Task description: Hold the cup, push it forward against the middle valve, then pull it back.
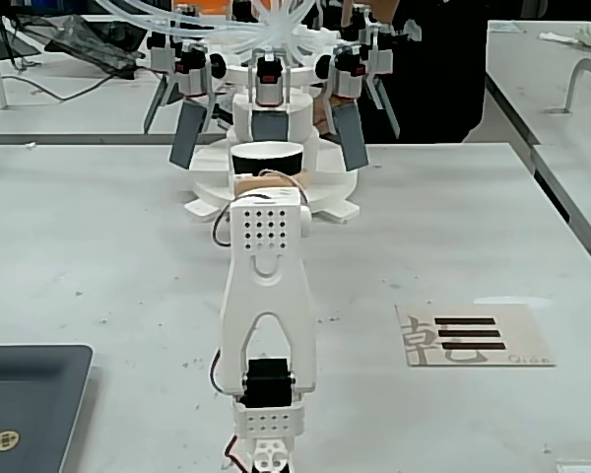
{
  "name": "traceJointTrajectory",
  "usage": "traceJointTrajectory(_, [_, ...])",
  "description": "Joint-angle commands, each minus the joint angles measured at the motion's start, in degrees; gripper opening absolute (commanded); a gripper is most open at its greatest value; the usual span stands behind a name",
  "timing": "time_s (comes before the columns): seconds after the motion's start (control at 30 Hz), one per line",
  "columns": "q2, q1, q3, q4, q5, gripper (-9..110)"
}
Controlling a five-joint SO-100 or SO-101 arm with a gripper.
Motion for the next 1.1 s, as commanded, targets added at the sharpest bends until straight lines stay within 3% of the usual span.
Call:
traceJointTrajectory(0.0, [-5.2, -0.1, -15.8, 4.5, 0.4, 5])
traceJointTrajectory(0.2, [-17.3, -0.1, -34.1, 11.5, 0.6, 5])
traceJointTrajectory(0.47, [-17.6, -0.1, -32.4, 10.6, 0.7, 5])
traceJointTrajectory(0.83, [11.0, 0.4, 5.4, -0.4, 0.5, 5])
traceJointTrajectory(1.07, [22.5, 0.4, 19.2, -3.1, 0.4, 5])
